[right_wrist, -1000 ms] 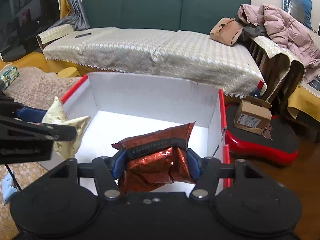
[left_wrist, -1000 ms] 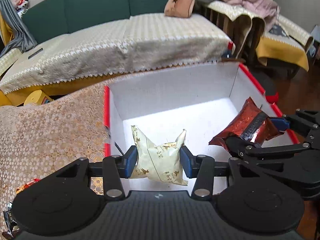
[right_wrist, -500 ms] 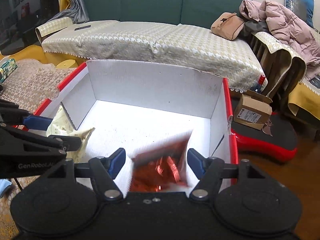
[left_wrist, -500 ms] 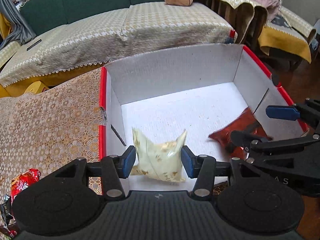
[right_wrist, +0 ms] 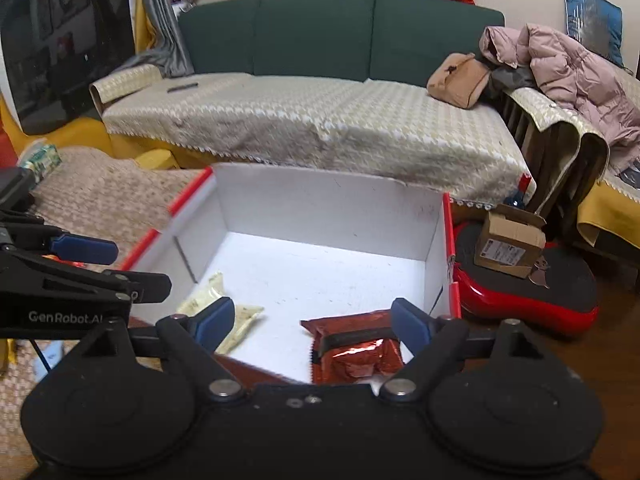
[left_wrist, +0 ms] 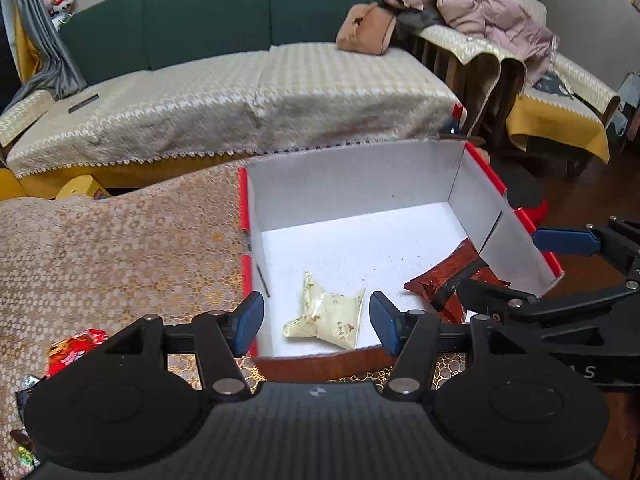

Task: Organize snacks
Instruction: 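Withdraw both tools from the box back toward the snacks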

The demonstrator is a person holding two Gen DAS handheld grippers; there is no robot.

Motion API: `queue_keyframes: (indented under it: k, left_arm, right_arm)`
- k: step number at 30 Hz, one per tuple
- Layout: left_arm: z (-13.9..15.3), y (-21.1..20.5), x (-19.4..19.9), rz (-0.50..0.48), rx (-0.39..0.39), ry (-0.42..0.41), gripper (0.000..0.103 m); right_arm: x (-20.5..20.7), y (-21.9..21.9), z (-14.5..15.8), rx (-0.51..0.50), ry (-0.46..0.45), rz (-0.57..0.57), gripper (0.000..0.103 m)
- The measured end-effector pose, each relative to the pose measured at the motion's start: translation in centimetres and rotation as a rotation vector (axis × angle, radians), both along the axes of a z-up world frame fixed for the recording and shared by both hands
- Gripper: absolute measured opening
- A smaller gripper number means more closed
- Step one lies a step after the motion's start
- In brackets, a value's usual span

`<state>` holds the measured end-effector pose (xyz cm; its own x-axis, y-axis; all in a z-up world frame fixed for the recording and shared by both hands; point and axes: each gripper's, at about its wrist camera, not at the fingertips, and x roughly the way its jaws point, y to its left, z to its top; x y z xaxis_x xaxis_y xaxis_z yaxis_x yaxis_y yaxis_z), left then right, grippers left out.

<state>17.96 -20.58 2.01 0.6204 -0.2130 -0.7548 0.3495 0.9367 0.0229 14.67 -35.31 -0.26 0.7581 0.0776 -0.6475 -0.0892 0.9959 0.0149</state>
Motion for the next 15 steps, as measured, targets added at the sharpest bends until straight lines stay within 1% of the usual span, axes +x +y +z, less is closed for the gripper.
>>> queue_keyframes:
  k: [2,7,11,15]
  left_arm:
    - [0.6,0.7,-0.7,0.006,-0.012,-0.011,0.061]
    - [1.8,2.7,-2.7,0.025,-0.029,-0.039,0.062]
    - [2.5,4.6,-4.3,0.054,-0.044,-0.064,0.07]
    - [2.9,6.8,-5.9,0.082,-0.059,-0.083,0.074]
  right_arm:
    - [-0.8,0.5,0.5,0.014,-0.012,0.008,0.088]
    - [-2.6,2.0,1.7,0.046,-0.031,0.033,0.093]
    - [-3.8,3.2,2.6,0.072,-0.051,0.054,0.097]
    - [-4.9,4.7,3.1,0.102,-0.068,0.073,0.102]
